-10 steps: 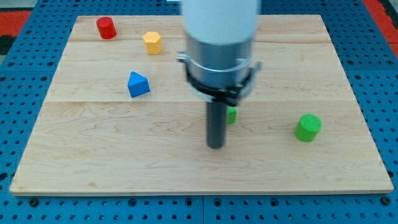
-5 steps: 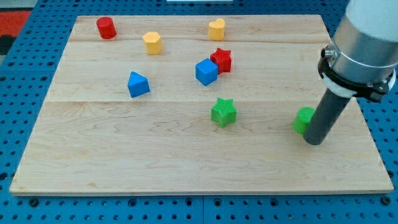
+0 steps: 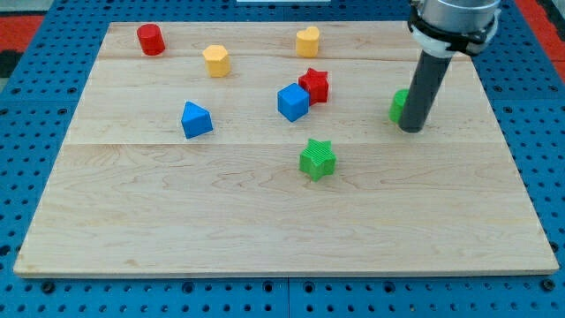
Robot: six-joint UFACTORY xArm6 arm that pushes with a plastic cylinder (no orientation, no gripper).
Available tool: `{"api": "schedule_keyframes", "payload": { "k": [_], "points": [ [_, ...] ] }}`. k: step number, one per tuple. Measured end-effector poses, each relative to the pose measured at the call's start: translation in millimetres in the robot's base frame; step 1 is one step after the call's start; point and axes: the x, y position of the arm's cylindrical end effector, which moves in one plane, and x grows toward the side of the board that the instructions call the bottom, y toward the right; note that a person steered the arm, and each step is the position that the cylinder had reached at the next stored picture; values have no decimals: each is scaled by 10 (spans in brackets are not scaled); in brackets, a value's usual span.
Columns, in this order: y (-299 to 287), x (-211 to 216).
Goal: Push green circle to top right
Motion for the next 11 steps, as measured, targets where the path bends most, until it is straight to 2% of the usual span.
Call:
{"api": "schedule_keyframes", "payload": {
  "k": [4, 7, 9, 11],
  "points": [
    [-158, -710],
    [-184, -956],
    [27, -1020],
    [410, -1262]
  ]
}}
